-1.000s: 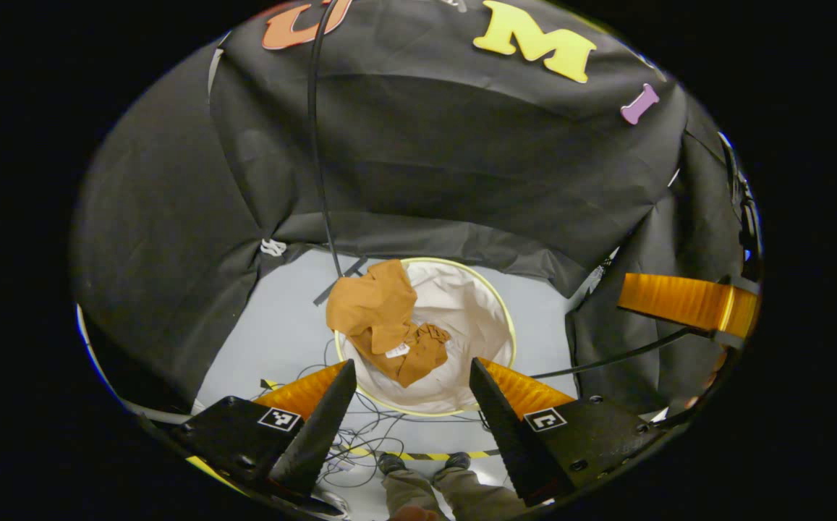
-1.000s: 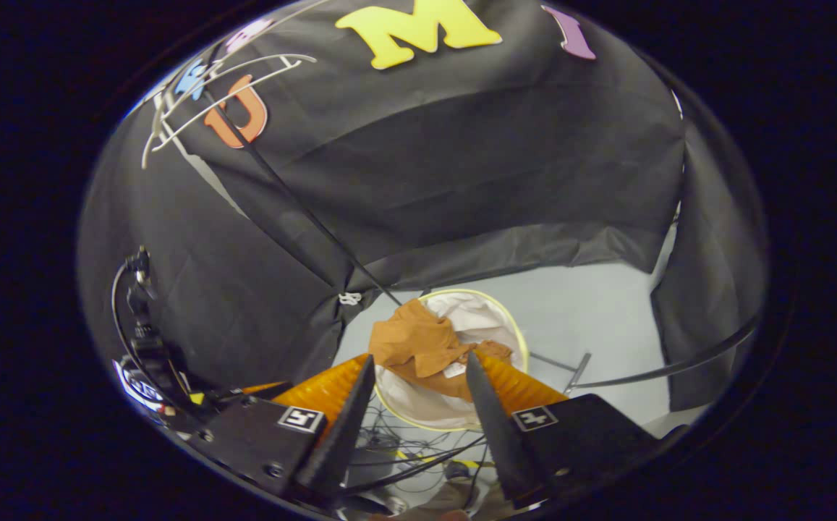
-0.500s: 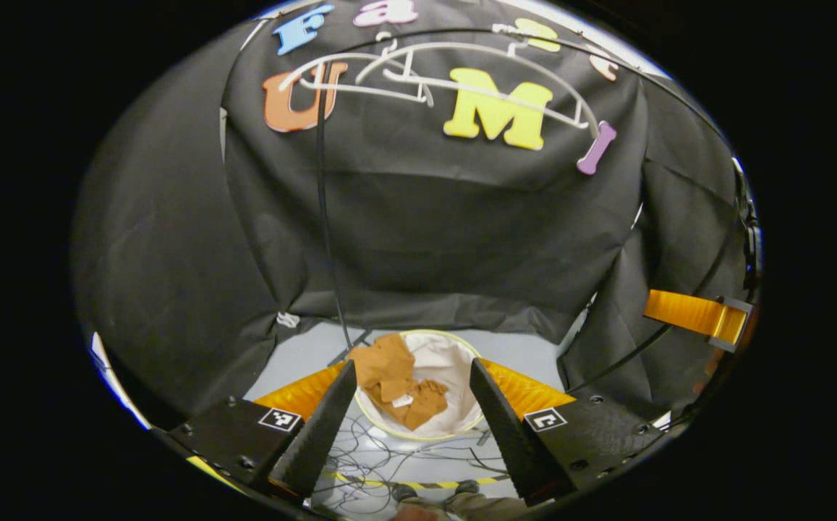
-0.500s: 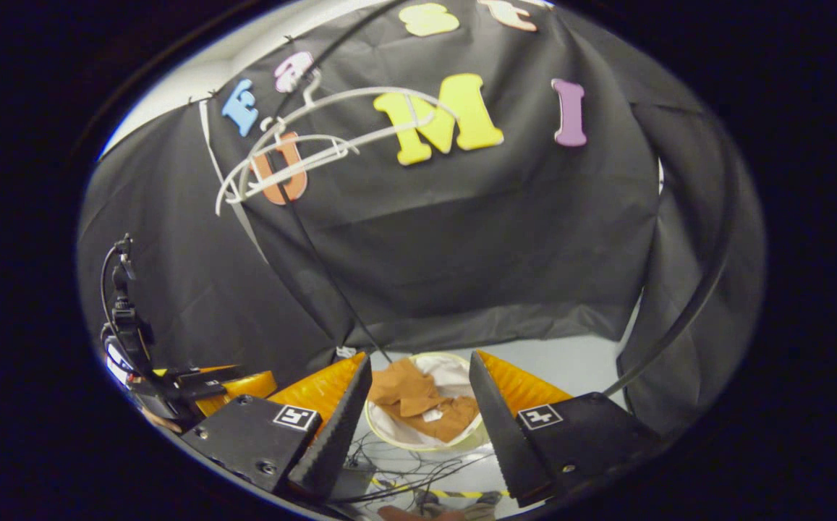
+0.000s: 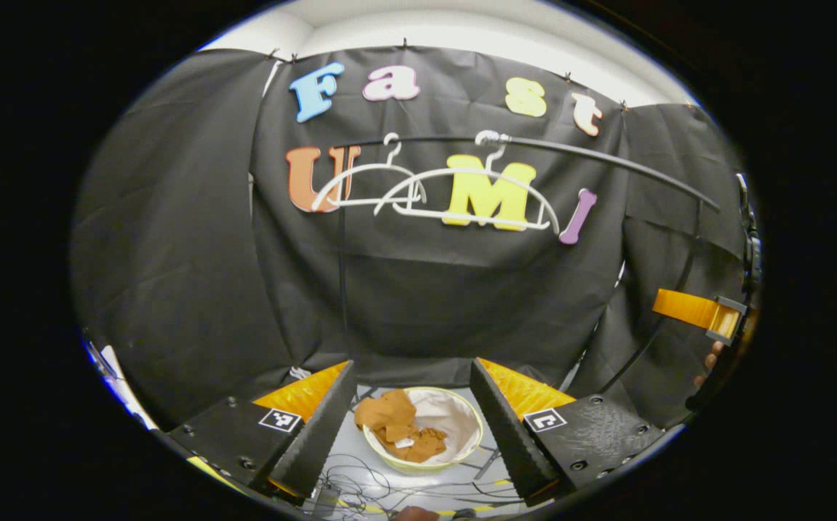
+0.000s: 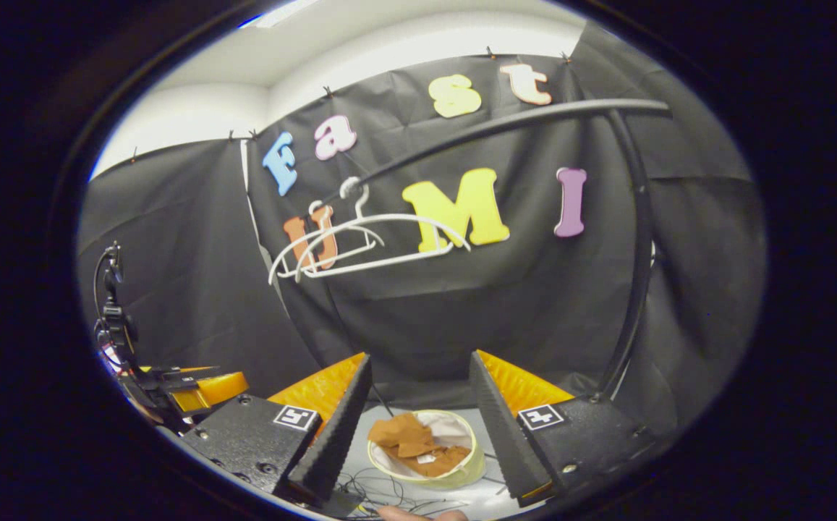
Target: Grasp the clothes on the hanger with both hands and then place them into the laundry hamper below.
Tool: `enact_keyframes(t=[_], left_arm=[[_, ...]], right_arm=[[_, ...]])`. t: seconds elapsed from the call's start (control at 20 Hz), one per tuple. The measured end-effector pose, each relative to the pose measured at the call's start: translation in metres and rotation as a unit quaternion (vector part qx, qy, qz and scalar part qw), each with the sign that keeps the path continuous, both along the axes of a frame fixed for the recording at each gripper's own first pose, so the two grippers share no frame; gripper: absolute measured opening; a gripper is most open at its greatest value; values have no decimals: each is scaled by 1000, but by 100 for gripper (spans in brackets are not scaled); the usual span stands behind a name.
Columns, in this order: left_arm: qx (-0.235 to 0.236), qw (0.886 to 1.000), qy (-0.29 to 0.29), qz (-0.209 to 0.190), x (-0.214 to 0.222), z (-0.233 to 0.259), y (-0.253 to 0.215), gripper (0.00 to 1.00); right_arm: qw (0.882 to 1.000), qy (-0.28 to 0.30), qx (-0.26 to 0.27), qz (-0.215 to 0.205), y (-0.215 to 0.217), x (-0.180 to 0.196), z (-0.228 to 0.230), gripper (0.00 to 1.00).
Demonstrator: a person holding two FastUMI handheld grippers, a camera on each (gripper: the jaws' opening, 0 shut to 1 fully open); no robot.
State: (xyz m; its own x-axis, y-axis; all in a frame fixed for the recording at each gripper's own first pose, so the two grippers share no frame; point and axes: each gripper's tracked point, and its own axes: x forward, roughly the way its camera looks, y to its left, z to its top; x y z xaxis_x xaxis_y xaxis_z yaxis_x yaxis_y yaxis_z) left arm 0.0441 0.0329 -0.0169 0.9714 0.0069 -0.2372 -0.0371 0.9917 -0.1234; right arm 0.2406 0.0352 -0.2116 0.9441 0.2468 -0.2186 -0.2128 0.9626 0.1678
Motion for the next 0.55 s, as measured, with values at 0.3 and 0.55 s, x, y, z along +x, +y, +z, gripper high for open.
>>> enact_keyframes(t=[0.3,0.55], left_arm=[[28,998,-62,16,-38,47,4,96],[30,991,-126,39,-70,82,6,90]], right_arm=[[997,-71,2,5,-1,10,32,92],[993,-114,-5,12,1,19,43,88]])
